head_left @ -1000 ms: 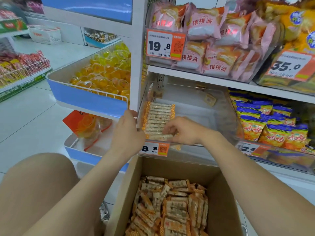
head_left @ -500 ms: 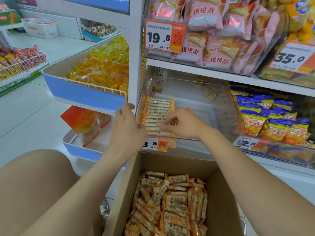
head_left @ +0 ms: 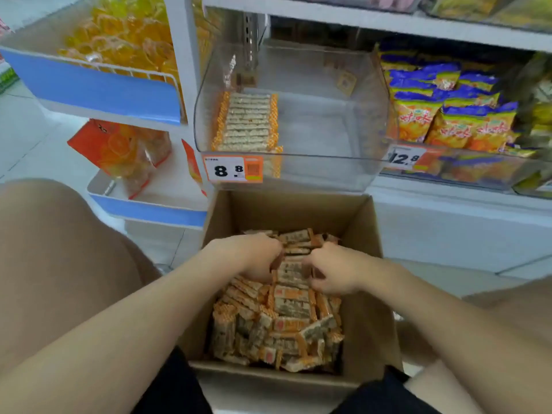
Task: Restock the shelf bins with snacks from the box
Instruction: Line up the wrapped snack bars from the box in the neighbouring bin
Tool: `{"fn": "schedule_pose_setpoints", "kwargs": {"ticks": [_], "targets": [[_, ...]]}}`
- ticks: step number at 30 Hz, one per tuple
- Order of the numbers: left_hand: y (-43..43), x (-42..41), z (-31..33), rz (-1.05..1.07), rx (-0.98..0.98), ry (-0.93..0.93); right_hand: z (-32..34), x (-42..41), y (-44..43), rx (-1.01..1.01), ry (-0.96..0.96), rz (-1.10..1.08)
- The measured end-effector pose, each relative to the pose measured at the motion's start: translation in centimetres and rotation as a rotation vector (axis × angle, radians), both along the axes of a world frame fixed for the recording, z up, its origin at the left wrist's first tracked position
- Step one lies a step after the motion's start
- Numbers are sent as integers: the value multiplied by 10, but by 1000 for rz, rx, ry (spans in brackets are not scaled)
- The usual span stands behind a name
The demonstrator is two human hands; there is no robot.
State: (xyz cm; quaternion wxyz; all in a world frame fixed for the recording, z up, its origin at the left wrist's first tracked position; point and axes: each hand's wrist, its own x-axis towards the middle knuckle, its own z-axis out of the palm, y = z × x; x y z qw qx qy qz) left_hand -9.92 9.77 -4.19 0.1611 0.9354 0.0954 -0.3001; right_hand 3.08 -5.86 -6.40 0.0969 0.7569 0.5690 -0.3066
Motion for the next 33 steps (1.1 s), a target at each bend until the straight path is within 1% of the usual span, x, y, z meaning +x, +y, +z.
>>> {"fn": "schedule_pose_setpoints", "kwargs": {"ticks": [3,6,10,15,19,22,24,26,28,30,33], "targets": [[-13,9,-48,-30,-46,109,-50,-3,-7,-133,35,-21],[-16,7,-93,7,-93,158,-88,-6,-14,-238,76,-44],[-20,5,-135,-70,-62,241,-116,-13,-26,-295,55,-16],[-23,6,-160,-102,-77,256,-138,-20,-36,-328,8,-76],[-24,3,-166,-75,-64,246,-137,-23,-35,-354,42,-96],[-23,3,-165,-31,-104,237,-135,-17,-32,-389,54,-83],[-21,6,-160,20,-157,240,-124,-10,-27,-347,83,-128],[-16,9,-152,109,-201,209,-112,0,-21,-265,128,-233],[-9,11,-139,254,-249,132,-95,9,-15,-148,162,-346],[-2,12,-124,433,-312,29,-70,12,-13,23,190,-461],[10,10,-98,595,-405,-109,-30,14,-15,224,267,-557]]}}
